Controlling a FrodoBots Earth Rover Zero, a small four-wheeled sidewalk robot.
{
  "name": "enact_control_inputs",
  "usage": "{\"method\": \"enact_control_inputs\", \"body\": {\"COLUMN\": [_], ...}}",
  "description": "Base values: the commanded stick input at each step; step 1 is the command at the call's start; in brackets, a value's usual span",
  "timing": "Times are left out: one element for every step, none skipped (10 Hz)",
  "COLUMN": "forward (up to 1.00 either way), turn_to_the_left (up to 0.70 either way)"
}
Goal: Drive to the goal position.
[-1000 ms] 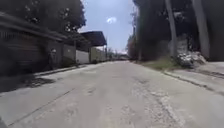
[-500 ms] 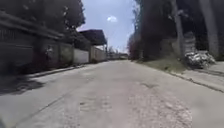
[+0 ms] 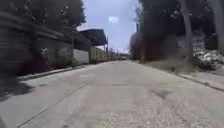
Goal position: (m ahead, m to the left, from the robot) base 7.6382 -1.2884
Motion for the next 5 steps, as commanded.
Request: {"method": "enact_control_inputs", "body": {"forward": [1.00,1.00,1.00,1.00,1.00], "turn_to_the_left": [0.04,0.04,0.04,0.04,0.04]}}
